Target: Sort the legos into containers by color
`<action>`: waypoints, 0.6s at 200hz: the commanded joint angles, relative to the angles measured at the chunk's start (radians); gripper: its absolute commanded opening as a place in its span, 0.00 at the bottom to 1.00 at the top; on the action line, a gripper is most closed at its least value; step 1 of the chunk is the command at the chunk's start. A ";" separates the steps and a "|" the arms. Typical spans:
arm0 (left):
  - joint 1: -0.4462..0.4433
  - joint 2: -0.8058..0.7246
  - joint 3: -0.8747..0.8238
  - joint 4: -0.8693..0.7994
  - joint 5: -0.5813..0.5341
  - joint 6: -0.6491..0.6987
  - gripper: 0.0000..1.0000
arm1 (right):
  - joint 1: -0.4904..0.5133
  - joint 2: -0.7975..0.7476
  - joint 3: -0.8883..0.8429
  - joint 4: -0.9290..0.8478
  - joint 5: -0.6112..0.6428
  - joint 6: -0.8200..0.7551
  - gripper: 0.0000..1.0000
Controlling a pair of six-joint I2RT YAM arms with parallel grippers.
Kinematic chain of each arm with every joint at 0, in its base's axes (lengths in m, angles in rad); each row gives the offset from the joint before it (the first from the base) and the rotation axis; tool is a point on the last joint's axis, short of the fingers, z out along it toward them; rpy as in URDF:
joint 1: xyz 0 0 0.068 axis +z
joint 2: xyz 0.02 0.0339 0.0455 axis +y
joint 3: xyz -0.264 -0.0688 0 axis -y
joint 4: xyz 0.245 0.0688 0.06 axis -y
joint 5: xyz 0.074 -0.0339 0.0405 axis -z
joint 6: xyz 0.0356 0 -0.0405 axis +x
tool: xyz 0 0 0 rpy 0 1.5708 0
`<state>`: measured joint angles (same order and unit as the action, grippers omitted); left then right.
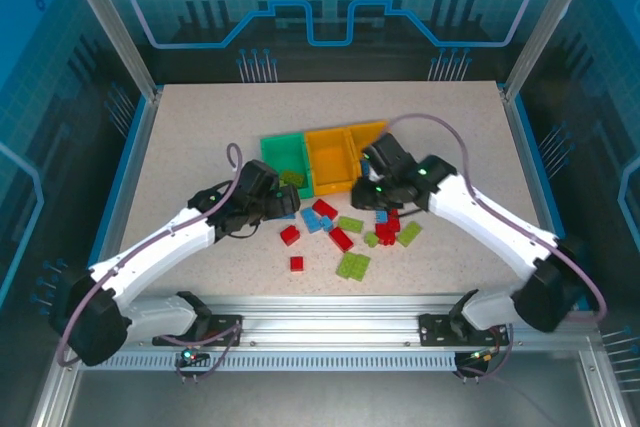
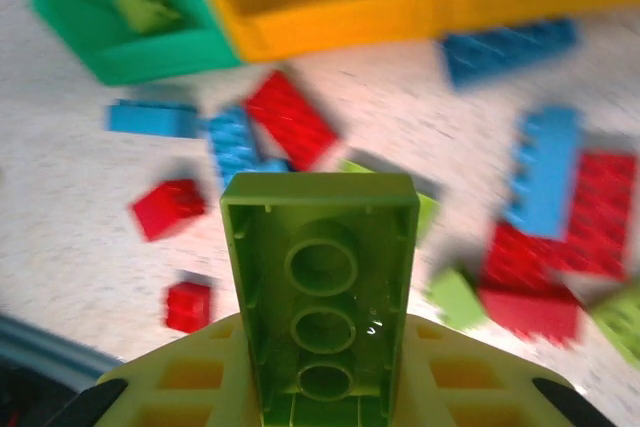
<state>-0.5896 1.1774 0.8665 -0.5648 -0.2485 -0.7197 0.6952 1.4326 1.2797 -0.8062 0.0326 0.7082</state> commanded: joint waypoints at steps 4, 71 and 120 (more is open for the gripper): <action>0.016 -0.034 -0.048 -0.093 -0.037 -0.066 0.99 | 0.039 0.188 0.187 0.030 -0.093 -0.079 0.26; 0.015 -0.105 -0.161 -0.130 -0.012 -0.154 0.99 | 0.054 0.716 0.739 -0.111 -0.135 -0.105 0.25; 0.007 -0.092 -0.162 -0.115 0.010 -0.101 0.99 | 0.046 0.936 0.987 -0.195 -0.139 -0.072 0.29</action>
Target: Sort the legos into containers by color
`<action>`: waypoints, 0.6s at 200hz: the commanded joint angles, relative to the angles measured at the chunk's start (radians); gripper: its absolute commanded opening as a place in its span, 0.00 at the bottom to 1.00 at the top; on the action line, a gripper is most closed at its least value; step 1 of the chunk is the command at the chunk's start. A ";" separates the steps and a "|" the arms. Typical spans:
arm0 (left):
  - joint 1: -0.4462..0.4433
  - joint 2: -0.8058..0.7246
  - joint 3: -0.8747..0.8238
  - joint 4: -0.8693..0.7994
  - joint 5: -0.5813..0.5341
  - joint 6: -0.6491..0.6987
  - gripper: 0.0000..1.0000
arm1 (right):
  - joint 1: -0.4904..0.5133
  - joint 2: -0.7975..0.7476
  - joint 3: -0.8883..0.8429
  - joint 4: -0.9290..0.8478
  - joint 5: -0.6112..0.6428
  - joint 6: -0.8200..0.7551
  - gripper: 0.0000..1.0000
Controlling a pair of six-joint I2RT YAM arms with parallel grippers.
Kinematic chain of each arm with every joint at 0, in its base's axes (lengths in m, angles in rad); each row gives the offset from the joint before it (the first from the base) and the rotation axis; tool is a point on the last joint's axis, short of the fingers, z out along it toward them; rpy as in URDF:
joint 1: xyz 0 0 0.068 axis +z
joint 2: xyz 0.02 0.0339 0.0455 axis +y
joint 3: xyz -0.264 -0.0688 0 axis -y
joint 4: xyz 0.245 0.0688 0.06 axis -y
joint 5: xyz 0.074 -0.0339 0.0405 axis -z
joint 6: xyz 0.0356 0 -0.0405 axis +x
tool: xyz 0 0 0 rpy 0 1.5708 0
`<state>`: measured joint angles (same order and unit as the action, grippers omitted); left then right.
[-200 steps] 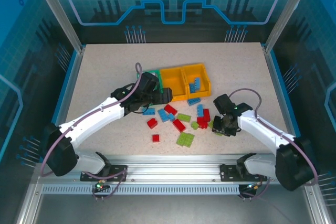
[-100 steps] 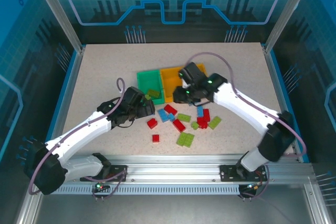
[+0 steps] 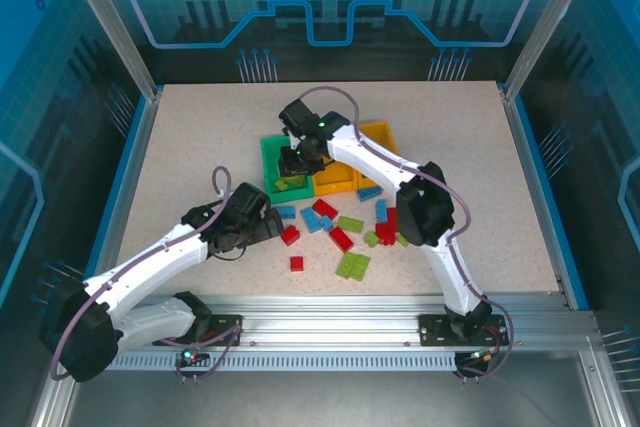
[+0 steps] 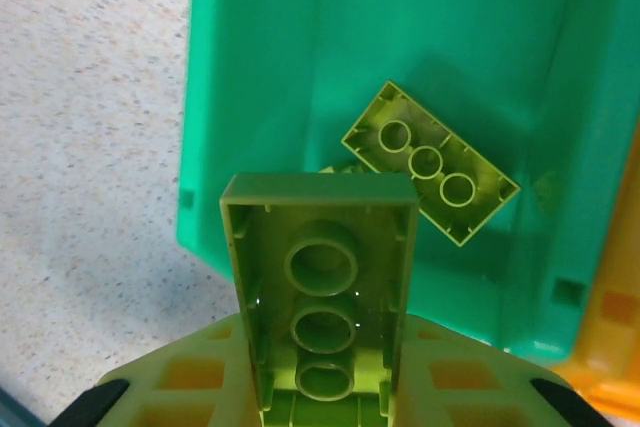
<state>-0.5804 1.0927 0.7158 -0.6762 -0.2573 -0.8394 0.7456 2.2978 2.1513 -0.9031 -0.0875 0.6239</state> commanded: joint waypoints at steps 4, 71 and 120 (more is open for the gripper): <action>-0.002 -0.005 -0.012 0.002 0.022 0.023 0.99 | -0.006 0.083 0.130 -0.105 -0.016 0.015 0.30; -0.027 0.084 0.010 0.072 0.087 0.165 0.99 | -0.011 0.112 0.172 -0.130 -0.041 0.053 0.55; -0.075 0.247 0.118 0.096 0.112 0.359 0.96 | 0.008 -0.044 0.093 -0.074 -0.062 0.022 0.66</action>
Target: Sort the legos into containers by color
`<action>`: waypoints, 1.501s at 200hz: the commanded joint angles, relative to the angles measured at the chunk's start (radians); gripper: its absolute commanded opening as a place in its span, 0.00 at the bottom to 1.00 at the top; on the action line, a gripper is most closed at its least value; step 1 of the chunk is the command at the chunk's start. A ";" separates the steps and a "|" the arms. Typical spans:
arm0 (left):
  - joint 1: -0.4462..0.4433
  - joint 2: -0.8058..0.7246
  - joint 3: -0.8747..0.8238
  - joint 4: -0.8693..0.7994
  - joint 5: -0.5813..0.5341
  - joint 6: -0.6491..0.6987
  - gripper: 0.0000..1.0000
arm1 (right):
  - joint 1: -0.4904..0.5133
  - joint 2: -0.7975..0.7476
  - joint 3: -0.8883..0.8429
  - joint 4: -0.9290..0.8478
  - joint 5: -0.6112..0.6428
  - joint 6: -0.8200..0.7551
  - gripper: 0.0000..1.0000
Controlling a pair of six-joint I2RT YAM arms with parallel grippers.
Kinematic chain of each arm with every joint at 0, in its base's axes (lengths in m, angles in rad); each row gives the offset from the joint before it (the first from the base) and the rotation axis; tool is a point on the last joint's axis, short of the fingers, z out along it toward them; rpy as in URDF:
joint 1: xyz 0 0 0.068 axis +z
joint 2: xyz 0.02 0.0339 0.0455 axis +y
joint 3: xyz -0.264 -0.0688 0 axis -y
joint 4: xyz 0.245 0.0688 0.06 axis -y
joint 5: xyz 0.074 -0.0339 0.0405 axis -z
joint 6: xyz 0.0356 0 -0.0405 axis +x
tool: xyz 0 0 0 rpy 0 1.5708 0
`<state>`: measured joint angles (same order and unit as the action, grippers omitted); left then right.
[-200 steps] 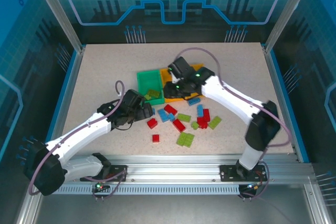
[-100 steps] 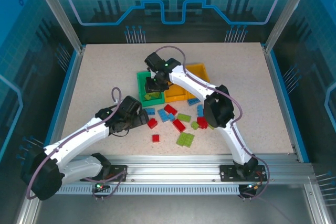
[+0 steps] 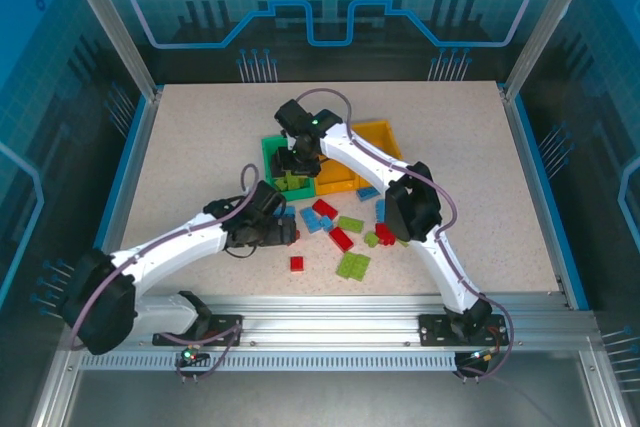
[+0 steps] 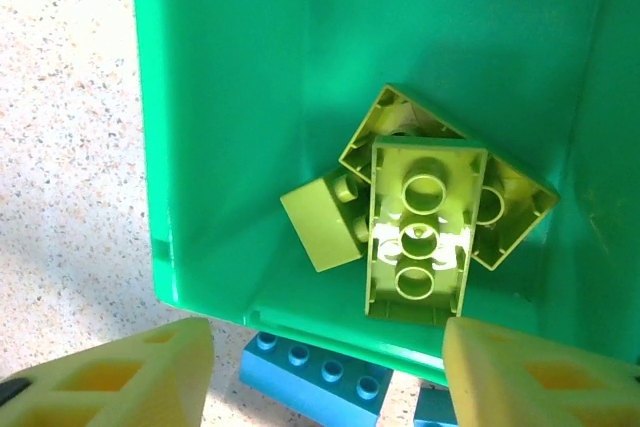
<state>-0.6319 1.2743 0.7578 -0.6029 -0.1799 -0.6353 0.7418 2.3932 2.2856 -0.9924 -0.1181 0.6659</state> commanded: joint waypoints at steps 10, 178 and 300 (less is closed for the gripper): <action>-0.030 0.097 0.100 0.015 0.033 0.202 0.95 | 0.010 -0.191 -0.091 0.034 -0.031 -0.026 0.67; -0.043 0.336 0.233 -0.051 0.082 0.482 0.72 | -0.234 -0.824 -0.890 0.203 0.009 -0.003 0.73; -0.043 0.390 0.250 -0.088 0.087 0.502 0.53 | -0.382 -0.994 -1.056 0.202 -0.007 -0.008 0.75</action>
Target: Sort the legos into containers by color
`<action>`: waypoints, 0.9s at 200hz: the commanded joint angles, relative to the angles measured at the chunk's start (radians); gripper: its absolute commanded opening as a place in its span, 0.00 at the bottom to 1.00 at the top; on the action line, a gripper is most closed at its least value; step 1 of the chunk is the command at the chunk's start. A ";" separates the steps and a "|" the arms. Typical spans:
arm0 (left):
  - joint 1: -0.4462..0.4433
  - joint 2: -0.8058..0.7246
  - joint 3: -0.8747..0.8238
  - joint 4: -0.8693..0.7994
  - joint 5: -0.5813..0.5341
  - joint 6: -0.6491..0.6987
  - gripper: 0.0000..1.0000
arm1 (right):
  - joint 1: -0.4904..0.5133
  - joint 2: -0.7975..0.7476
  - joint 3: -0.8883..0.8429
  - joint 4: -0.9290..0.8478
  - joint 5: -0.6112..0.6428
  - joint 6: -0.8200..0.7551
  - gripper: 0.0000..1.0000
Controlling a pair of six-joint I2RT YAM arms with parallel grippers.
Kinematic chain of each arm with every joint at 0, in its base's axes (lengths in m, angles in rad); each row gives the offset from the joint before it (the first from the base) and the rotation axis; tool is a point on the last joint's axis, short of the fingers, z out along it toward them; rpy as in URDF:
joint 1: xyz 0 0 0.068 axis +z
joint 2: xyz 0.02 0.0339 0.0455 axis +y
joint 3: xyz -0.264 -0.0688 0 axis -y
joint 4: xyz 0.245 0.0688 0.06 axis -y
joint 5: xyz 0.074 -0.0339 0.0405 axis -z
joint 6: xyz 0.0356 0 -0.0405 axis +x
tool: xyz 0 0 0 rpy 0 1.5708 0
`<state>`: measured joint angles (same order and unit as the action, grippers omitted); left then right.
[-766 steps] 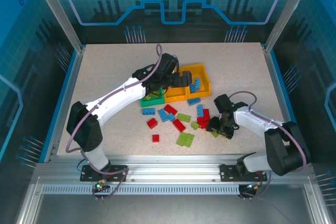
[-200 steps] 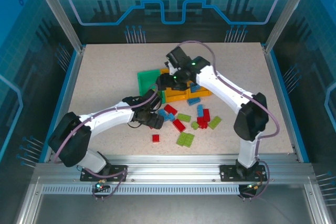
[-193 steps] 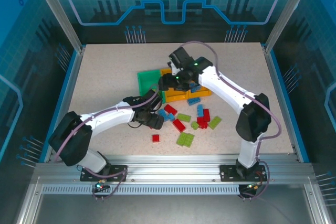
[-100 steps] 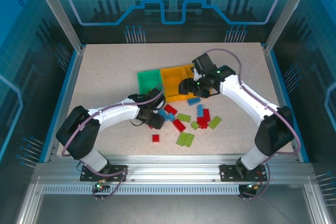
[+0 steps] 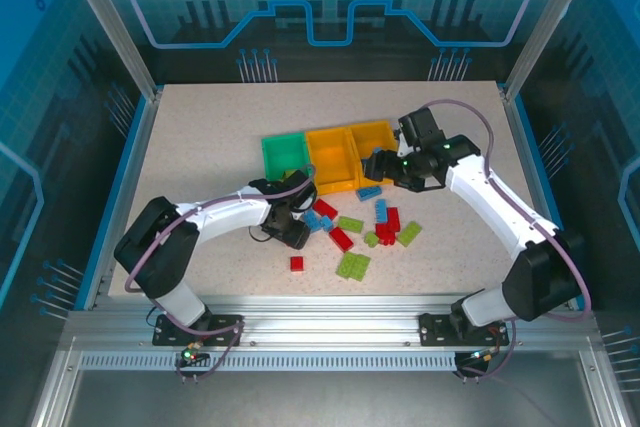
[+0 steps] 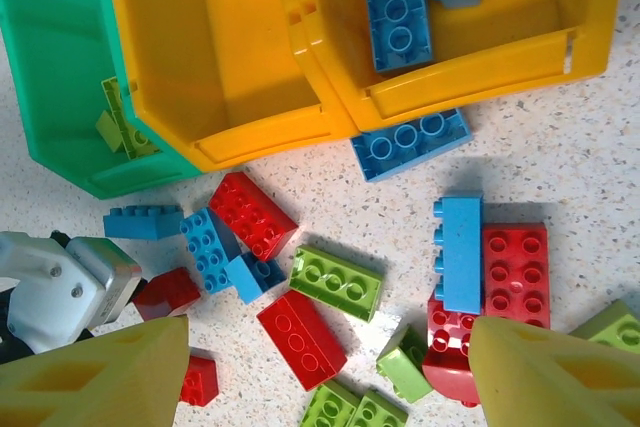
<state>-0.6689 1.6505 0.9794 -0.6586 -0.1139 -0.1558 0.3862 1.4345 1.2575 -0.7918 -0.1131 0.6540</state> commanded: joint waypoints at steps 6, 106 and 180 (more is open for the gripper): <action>-0.007 0.016 0.031 -0.032 0.022 0.022 0.53 | -0.033 -0.039 -0.035 0.002 -0.014 0.006 0.75; -0.026 0.016 0.058 -0.045 0.044 -0.009 0.26 | -0.105 -0.111 -0.136 -0.002 -0.010 -0.017 0.76; -0.019 -0.052 0.285 -0.126 -0.036 -0.073 0.28 | -0.036 -0.232 -0.325 0.043 0.018 -0.104 0.75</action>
<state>-0.6903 1.6352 1.1393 -0.7502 -0.1154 -0.2028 0.3161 1.2686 1.0069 -0.7834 -0.1020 0.5945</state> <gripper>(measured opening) 0.321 0.749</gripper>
